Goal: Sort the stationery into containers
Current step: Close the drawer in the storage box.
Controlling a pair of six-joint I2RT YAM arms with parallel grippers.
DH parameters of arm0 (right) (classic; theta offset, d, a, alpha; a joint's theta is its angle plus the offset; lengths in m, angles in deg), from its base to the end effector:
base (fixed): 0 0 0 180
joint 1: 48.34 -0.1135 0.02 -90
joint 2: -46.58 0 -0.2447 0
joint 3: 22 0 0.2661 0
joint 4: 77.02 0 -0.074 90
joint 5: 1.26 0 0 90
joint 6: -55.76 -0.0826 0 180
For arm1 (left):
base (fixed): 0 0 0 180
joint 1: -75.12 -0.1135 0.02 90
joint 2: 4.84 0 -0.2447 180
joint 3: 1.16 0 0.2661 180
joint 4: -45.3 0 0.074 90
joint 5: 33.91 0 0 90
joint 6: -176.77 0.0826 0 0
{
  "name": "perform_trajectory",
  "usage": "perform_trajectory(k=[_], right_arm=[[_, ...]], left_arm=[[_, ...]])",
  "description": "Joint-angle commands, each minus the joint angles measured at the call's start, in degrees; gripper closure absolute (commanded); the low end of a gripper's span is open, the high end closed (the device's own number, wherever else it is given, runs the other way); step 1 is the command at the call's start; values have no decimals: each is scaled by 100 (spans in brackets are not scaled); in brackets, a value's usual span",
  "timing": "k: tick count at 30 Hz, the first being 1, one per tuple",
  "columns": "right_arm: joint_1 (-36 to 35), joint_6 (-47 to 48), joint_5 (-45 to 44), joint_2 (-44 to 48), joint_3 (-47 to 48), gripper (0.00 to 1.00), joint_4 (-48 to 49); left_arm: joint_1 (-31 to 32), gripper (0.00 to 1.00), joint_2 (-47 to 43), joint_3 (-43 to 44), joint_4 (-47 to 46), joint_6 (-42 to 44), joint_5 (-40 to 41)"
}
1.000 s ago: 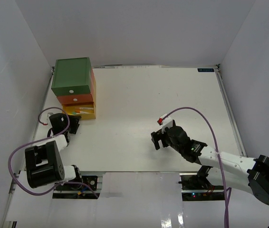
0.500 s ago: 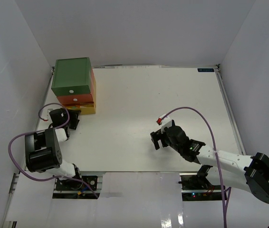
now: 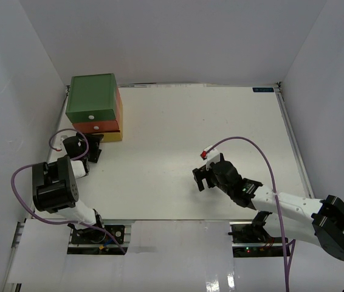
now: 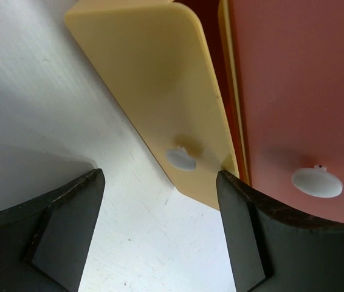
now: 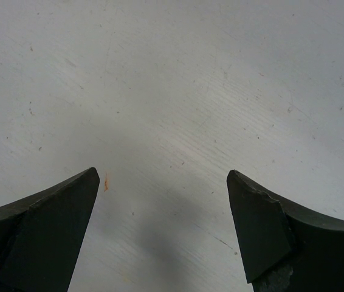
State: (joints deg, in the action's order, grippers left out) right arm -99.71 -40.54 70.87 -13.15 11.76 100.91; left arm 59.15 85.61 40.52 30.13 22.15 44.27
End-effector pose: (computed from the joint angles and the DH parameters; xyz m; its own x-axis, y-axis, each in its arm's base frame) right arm 0.1887 0.1956 0.1366 -0.3547 -0.2766 -0.8931 -0.5388 0.8412 -0.0465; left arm 0.3183 0.0735 0.0724 -0.1329 -0.9579 -0.2546 -0.5258 0.2859 -0.8011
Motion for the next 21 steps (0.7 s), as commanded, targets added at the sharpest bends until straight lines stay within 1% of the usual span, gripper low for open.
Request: perform_trajectory(k=[1, 12, 18, 21], right_arm=[[31, 50, -120, -31, -52, 8, 310], [57, 59, -112, -66, -52, 8, 328], [57, 33, -120, 39, -69, 8, 319], [49, 24, -112, 136, -69, 8, 310]], left_arm=[[-29, 14, 112, 150, -45, -7, -14], [-21, 11, 368, 282, -124, -51, -84], [-29, 10, 368, 238, -220, -86, -102], [-38, 9, 289, 212, -98, -147, -216]])
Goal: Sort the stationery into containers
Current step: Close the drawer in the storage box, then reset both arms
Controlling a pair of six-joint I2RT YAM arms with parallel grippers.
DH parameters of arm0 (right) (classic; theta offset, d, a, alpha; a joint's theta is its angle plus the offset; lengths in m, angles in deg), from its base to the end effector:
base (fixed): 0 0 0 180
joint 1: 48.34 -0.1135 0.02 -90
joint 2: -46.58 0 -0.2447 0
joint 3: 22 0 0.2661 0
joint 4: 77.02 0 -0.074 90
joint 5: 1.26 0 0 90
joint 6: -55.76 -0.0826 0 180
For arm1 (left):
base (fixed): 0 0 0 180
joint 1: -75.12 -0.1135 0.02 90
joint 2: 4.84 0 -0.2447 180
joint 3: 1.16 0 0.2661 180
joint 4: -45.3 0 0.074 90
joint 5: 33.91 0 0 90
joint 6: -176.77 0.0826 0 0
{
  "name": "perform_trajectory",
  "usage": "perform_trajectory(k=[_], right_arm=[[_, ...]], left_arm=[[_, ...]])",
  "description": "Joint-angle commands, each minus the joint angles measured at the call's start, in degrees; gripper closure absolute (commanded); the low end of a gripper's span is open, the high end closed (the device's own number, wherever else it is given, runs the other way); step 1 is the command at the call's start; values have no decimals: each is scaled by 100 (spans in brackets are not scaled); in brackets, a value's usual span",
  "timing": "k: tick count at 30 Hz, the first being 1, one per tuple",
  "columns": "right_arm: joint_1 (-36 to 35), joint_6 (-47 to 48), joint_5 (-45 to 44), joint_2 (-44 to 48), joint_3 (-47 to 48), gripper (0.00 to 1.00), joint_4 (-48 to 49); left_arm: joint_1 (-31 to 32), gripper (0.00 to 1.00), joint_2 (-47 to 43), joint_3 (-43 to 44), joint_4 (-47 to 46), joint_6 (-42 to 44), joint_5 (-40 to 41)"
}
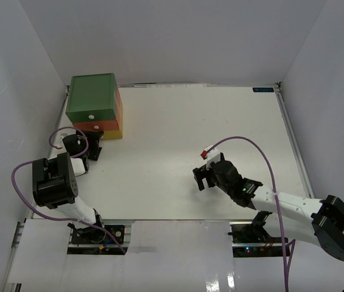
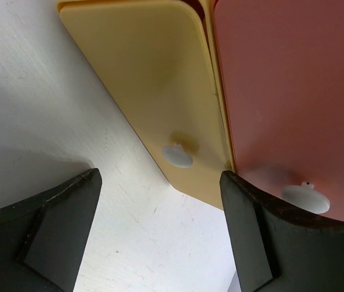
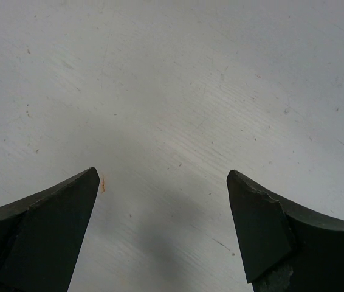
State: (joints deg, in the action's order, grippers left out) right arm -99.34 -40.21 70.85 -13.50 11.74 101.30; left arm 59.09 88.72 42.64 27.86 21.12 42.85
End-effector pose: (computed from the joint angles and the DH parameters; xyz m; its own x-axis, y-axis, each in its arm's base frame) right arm 0.1904 0.1947 0.1358 -0.3532 -0.2789 -0.8930 -0.5351 0.8432 -0.0517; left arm 0.3297 0.0750 0.0720 -0.1365 -0.9619 -0.2369 -0.5023 0.2733 -0.8204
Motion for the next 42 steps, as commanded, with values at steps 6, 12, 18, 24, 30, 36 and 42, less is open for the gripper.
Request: perform_trajectory(k=[6, 12, 18, 24, 30, 36, 42], right_arm=[[20, -26, -171, 504, 56, 8, -10], [20, 18, -425, 1198, 398, 9, -668], [20, 44, -777, 1954, 1013, 10, -1609], [20, 70, -1251, 2649, 1996, 10, -2873], [11, 193, -1594, 3589, 2306, 10, -3438], [12, 299, -1647, 4591, 2078, 10, -3394], [20, 448, -1840, 5453, 1674, 10, -3403]], left_arm=[[-49, 7, -925, 61, 1631, 314, -355], [-67, 2, -2726, 403, 3538, 1851, -180], [-58, 2, -4422, 983, 5050, 3135, -65], [486, 2, -4961, 2116, 6088, 3830, -558], [1426, 2, -5909, 3189, 6993, 4674, 434], [2279, 2, -6516, 3463, 7846, 5097, 1849], [2421, 2, -6991, 2647, 7750, 4922, 1825]])
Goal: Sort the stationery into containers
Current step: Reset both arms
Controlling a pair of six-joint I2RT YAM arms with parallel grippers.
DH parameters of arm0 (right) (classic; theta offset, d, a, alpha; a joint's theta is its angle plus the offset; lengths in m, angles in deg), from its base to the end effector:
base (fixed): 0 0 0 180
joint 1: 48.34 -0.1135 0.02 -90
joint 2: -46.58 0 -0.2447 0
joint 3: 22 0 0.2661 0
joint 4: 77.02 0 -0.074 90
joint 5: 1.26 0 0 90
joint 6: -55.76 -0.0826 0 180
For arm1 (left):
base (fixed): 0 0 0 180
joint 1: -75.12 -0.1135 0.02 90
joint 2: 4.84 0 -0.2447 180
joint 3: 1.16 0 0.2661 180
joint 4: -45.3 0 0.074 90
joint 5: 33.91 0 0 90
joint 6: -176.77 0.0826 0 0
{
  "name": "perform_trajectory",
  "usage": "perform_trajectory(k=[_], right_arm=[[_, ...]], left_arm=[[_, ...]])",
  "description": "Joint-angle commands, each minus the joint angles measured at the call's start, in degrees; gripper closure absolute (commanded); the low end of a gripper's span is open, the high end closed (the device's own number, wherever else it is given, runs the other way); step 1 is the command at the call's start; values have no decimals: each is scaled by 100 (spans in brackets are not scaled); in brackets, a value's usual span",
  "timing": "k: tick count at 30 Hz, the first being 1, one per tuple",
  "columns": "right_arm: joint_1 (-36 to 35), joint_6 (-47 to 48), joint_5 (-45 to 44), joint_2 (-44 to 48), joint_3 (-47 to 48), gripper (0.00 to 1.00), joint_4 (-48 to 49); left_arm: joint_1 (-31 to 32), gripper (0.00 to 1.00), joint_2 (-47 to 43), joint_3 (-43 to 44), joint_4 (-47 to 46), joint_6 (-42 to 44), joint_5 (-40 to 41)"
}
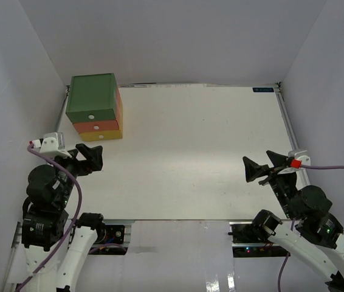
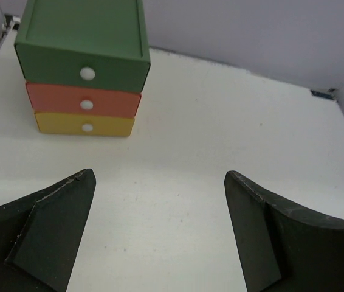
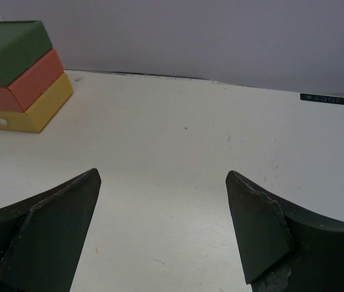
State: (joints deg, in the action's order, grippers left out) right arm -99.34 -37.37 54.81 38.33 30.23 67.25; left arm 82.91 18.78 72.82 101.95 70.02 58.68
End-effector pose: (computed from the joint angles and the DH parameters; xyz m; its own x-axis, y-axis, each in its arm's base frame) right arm 0.1053 0.0568 0.3538 0.0739 0.1633 -0.9838 -0.3017 0.9439 0.1340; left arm 0.1205 -0.0127 0.3993 -0.1301 -0.2728 -0.9532 0.0558 0.9579 -0.2817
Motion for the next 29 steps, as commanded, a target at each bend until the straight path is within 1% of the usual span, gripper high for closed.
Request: perform_trajectory(k=[1, 4, 6, 7, 17, 24, 29], right_arm=[[20, 164, -280, 472, -237, 10, 2], [20, 190, -324, 762, -474, 10, 2], [11, 208, -377, 790, -632, 10, 11], [20, 208, -360, 973, -668, 10, 28], [11, 147, -176, 904, -817, 9, 37], [12, 182, -228, 1080, -888, 9, 46], [20, 182, -210, 975, -888, 8, 55]], left_arm=[[38, 2, -41, -443, 332, 14, 216], [38, 2, -103, -654, 253, -100, 155], [47, 2, -77, -654, 227, -109, 137], [47, 2, -59, -663, 235, -100, 145], [47, 2, -112, -672, 244, -197, 347], [47, 2, -76, -689, 209, -188, 312], [47, 2, -68, -690, 200, -188, 312]])
